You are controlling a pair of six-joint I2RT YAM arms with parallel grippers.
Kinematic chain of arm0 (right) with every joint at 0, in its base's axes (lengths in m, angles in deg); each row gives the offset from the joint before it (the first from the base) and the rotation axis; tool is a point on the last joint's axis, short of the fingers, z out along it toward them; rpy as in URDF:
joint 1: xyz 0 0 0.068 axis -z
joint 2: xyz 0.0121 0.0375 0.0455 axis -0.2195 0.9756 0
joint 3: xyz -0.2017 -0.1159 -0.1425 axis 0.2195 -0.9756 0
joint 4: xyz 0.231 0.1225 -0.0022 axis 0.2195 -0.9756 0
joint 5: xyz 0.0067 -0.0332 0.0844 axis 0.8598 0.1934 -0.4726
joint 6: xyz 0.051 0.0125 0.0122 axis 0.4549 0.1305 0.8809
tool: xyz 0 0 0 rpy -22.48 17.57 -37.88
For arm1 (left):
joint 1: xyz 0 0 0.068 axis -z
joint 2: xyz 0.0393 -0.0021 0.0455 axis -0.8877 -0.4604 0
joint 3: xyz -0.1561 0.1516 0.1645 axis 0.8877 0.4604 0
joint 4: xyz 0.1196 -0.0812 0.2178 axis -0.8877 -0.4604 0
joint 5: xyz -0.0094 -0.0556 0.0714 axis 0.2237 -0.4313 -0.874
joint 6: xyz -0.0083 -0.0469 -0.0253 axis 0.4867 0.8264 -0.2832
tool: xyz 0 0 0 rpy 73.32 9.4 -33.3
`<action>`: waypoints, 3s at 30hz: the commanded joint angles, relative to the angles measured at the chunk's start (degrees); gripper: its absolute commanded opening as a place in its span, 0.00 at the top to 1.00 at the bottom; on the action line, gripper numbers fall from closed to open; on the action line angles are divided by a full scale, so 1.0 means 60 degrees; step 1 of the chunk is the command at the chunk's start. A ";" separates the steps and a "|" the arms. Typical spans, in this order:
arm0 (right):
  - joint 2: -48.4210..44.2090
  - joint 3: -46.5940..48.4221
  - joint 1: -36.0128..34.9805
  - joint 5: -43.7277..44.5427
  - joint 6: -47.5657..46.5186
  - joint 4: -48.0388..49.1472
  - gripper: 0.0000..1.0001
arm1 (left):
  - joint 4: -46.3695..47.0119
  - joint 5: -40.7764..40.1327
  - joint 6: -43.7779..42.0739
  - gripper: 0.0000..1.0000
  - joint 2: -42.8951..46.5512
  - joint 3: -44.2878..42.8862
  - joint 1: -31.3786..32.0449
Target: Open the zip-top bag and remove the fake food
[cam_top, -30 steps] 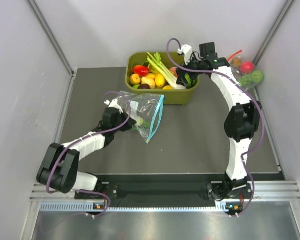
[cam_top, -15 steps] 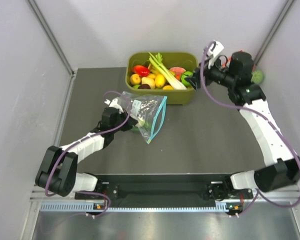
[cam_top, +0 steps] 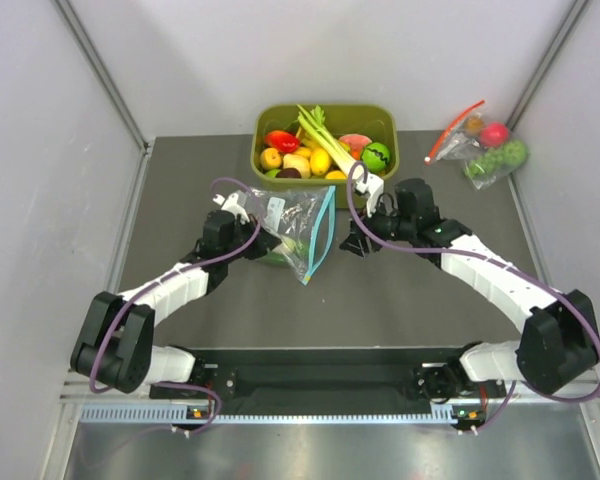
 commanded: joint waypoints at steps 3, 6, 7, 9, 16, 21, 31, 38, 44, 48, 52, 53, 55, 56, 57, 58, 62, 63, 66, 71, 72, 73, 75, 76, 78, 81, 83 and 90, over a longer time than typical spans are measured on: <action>0.0396 0.0072 -0.0378 -0.0143 0.0328 0.1421 0.48 | 0.0626 0.1047 -0.0132 1.00 -0.0087 -0.0457 0.0023; 0.0879 0.0188 -0.0481 -0.0113 0.0328 0.1627 0.55 | 0.0991 0.1414 -0.0059 1.00 -0.0117 -0.0326 0.0023; 0.1025 0.0218 -0.0495 -0.0113 0.0328 0.1657 0.56 | 0.1051 0.1458 -0.0044 1.00 -0.0073 -0.0253 0.0023; 0.1363 0.0262 -0.0525 -0.0084 0.0284 0.1818 0.60 | 0.1081 0.1546 -0.0073 1.00 -0.0058 -0.0238 0.0009; 0.2096 0.0408 -0.0510 0.0092 -0.0009 0.2008 0.64 | 0.1329 0.1941 -0.0059 1.00 0.0059 -0.0120 0.0009; 0.2506 0.0365 -0.0554 -0.0565 0.0049 0.2710 0.64 | 0.1827 0.2322 0.0131 1.00 -0.0058 0.0011 0.0023; 0.3619 0.0321 -0.0818 -0.1314 0.0269 0.3516 0.61 | 0.2487 0.2718 0.0366 1.00 -0.0556 0.0260 0.0023; 0.4073 0.0057 -0.1052 -0.1197 0.0269 0.3853 0.32 | 0.2736 0.2821 0.0439 1.00 -0.0790 0.0451 0.0023; 0.4001 -0.0220 -0.1140 -0.0846 0.0386 0.4731 0.20 | 0.2751 0.2835 0.0366 1.00 -0.0849 0.0524 0.0023; 0.4161 -0.0280 -0.1155 -0.0393 0.0474 0.5333 0.17 | 0.2780 0.2967 0.0308 1.00 -0.1053 0.0510 0.0023; 0.4717 0.0056 -0.1155 -0.0026 0.0606 0.5480 0.16 | 0.3043 0.3435 0.0351 1.00 -0.1288 0.0466 0.0009; 0.4892 0.0115 -0.1155 0.0076 0.0649 0.5669 0.16 | 0.3102 0.3581 0.0351 1.00 -0.1347 0.0451 0.0008; 0.5040 0.0203 -0.1155 0.0282 0.0650 0.5773 0.16 | 0.3205 0.3977 0.0337 1.00 -0.1450 0.0422 0.0008; 0.5244 0.0421 -0.1155 0.0311 0.0650 0.5628 0.16 | 0.3219 0.4051 0.0322 1.00 -0.1479 0.0407 0.0023; 0.5362 0.0554 -0.1155 0.0326 0.0650 0.5540 0.16 | 0.3205 0.4153 0.0322 1.00 -0.1494 0.0407 0.0023; 0.5464 0.0642 -0.1155 0.0326 0.0650 0.5495 0.16 | 0.3219 0.4197 0.0308 1.00 -0.1494 0.0422 0.0023; 0.5875 0.0892 -0.1155 0.0137 0.0650 0.5480 0.18 | 0.3234 0.4359 0.0278 1.00 -0.1523 0.0393 0.0008; 0.5933 0.0935 -0.1155 0.0020 0.0650 0.5451 0.20 | 0.3234 0.4359 0.0278 1.00 -0.1552 0.0378 0.0008; 0.6022 0.0922 -0.1169 -0.0055 0.0664 0.5421 0.47 | 0.3161 0.4315 0.0220 1.00 -0.1611 0.0334 -0.0006; 0.5817 0.0688 -0.1169 0.0165 0.0504 0.4983 0.91 | 0.2898 0.3833 0.0161 1.00 -0.1582 0.0304 0.0008; 0.5730 0.0614 -0.1169 0.0223 0.0460 0.4924 0.96 | 0.2825 0.3730 0.0132 1.00 -0.1553 0.0290 -0.0021; 0.5540 0.0527 -0.1169 0.0282 0.0416 0.4865 1.00 | 0.2751 0.3628 0.0132 1.00 -0.1509 0.0290 -0.0021; 0.5291 0.0219 -0.1126 0.0413 0.0430 0.4865 1.00 | 0.2591 0.3320 0.0073 1.00 -0.1407 0.0290 -0.0035; 0.4999 0.0015 -0.1140 0.0516 0.0474 0.4850 1.00 | 0.2532 0.3159 0.0059 1.00 -0.1348 0.0319 -0.0064; 0.4705 -0.0133 -0.1125 0.0764 0.0503 0.4631 1.00 | 0.2342 0.2734 0.0102 1.00 -0.1158 0.0392 -0.0123; 0.3988 -0.0572 -0.1096 0.1028 0.0562 0.4514 1.00 | 0.2195 0.2252 0.0102 1.00 -0.0822 0.0524 -0.0269; 0.3416 -0.0879 -0.1096 0.1204 0.0591 0.4382 1.00 | 0.2048 0.2060 0.0088 1.00 -0.0573 0.0612 -0.0328; 0.1717 -0.1319 -0.1038 0.2097 0.0606 0.3459 1.00 | 0.1360 0.1386 -0.0161 1.00 -0.0073 0.0685 -0.0446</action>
